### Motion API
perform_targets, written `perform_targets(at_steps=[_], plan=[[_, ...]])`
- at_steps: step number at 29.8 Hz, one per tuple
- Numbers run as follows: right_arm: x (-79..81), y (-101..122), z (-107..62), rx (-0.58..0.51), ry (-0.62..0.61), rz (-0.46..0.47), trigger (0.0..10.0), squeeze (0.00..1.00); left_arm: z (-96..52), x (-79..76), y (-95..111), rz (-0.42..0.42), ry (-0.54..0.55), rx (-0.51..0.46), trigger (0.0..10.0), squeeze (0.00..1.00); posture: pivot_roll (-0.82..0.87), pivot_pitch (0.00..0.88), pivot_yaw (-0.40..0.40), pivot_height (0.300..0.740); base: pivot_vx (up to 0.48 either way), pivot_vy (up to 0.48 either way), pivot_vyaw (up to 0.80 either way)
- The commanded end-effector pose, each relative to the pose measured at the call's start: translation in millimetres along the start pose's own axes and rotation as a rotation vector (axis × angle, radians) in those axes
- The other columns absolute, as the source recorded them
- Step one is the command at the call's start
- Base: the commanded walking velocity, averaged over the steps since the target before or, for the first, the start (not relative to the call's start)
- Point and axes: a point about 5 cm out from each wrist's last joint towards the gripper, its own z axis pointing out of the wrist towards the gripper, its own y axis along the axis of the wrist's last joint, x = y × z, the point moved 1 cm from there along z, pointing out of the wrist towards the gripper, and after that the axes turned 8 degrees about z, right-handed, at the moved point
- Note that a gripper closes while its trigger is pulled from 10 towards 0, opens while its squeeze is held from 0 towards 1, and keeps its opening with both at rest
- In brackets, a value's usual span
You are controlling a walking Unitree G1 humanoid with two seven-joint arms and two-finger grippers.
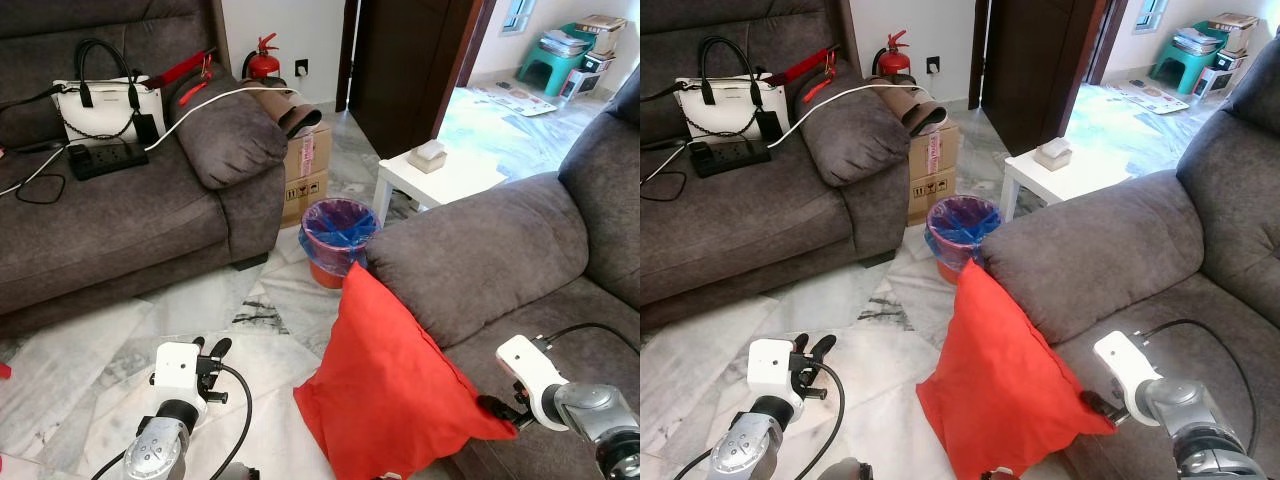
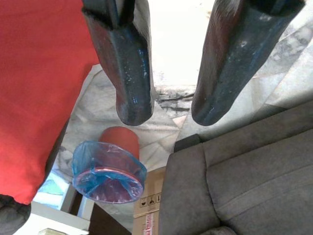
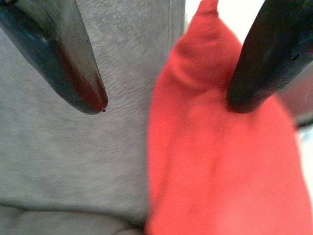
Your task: Move the pillow to the sofa from floor
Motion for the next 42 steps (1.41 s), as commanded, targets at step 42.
perform_targets(at_steps=[42], plan=[[35.6, -53.6, 23.1, 0.089, -0.033, 0.082, 10.0, 0.00, -4.1, -4.6, -4.7, -0.003, -0.045, 0.023, 10.0, 0.00, 0.13, 0.113, -0.040, 0.633, 0.000, 0.000, 0.00]])
